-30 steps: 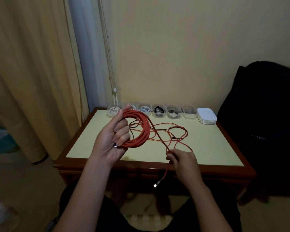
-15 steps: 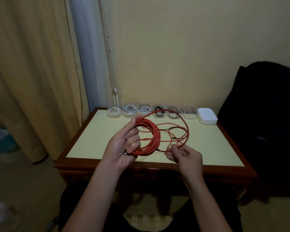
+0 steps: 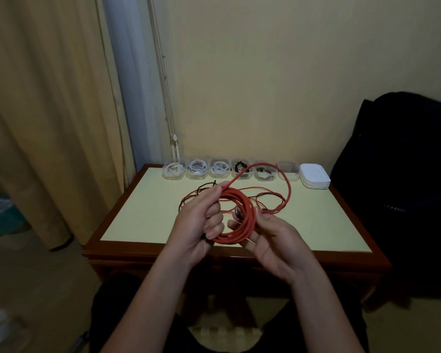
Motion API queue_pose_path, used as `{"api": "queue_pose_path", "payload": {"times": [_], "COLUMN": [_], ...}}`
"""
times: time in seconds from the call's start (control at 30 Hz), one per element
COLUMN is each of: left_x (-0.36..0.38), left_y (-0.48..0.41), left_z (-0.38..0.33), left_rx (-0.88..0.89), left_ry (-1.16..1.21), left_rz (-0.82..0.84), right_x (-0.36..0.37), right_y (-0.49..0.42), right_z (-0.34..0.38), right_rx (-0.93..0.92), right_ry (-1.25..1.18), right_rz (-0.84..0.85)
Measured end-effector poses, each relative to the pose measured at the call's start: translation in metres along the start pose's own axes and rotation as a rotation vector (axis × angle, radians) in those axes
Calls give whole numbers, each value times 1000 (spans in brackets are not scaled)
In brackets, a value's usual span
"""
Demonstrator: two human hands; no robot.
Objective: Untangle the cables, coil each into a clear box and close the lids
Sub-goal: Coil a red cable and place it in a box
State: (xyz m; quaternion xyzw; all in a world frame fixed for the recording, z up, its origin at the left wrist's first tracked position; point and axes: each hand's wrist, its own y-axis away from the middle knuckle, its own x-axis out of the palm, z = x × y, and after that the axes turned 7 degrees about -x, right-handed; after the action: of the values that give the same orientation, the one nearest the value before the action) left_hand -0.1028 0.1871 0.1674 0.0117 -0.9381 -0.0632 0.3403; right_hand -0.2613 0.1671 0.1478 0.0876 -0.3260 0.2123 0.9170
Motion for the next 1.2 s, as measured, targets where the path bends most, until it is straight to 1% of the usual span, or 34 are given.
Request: {"api": "queue_pose_path", "payload": {"times": [0.1,0.2,0.3,0.4,0.53,0.7,0.77,0.83,0.93,0.97,1.07,1.2], "left_x": [7,15,19,16,13,7,6,4,-1,-4,-8,-9], "left_y": [1,3,2,4,6,6,8,9,11,12,13,14], "left_z": [5,11,12,8,5,-4,-10,-17,-28,-31,-36,-38], "left_rx": [128,194,222,249,272,290,279,259,232,226,212,193], "left_ry": [-236,-354,-366,-366,-385,-363,-308,-204,-71,-23,89,102], "left_rz": [-32,-31,-42,-52,-64,-64,-44,-28,-5,9,43,44], "right_x": [1,2,-5,-9,-15,-22,-28,-39,-65,-74,-96,-114], "right_y": [-1,-3,-5,-3,1,6,3,-2,-12,-14,-17,-15], "right_z": [0,-4,-4,0,13,22,22,23,24,24,21,13], "right_rx": [55,9,-34,-106,-108,-110,-169,-241,-339,-354,-375,-418], "right_ry": [-24,5,136,333,623,688,700,722,949,971,980,1053], "right_rz": [-18,32,89,122,145,84,13,-148,-416,-481,-599,-710]}}
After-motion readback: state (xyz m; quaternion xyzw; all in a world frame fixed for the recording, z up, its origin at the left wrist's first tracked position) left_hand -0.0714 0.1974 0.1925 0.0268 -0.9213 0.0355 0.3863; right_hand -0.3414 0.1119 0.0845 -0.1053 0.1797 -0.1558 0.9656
